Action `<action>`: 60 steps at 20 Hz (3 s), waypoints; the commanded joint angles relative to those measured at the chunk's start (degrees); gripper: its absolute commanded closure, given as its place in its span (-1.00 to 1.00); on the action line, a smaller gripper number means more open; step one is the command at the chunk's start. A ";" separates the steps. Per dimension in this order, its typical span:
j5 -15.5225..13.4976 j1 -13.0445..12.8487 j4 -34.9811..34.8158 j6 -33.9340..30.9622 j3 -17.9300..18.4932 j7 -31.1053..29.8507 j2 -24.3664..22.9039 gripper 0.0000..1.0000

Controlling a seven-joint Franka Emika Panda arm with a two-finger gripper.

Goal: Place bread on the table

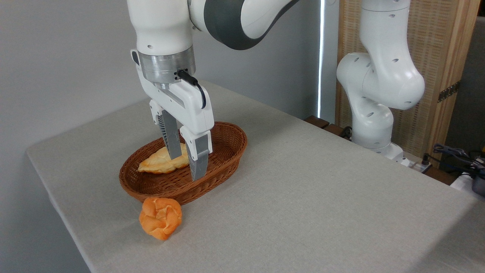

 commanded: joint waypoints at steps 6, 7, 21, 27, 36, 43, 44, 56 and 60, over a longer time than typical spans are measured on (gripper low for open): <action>0.23 -0.36 -0.21 0.27 0.33 0.40 -0.08 -1.00; 0.23 -0.36 -0.29 0.27 0.33 0.40 -0.08 -1.00; 0.23 -0.44 -0.29 0.27 0.24 0.66 0.10 -1.00; -0.82 -0.71 -0.47 0.53 -0.81 -2.22 0.18 -1.00; -2.58 -1.41 -1.17 2.46 -10.64 -8.74 2.38 -1.00; -2.58 -3.34 -1.79 1.15 -13.29 -7.87 4.40 -1.00; -2.49 -3.69 -1.79 0.62 -13.38 -7.95 5.01 -1.00; 0.49 -7.21 -1.70 -1.32 -14.17 -7.95 8.88 -1.00; 1.28 -7.39 -1.61 -0.62 -14.17 -7.95 10.03 -1.00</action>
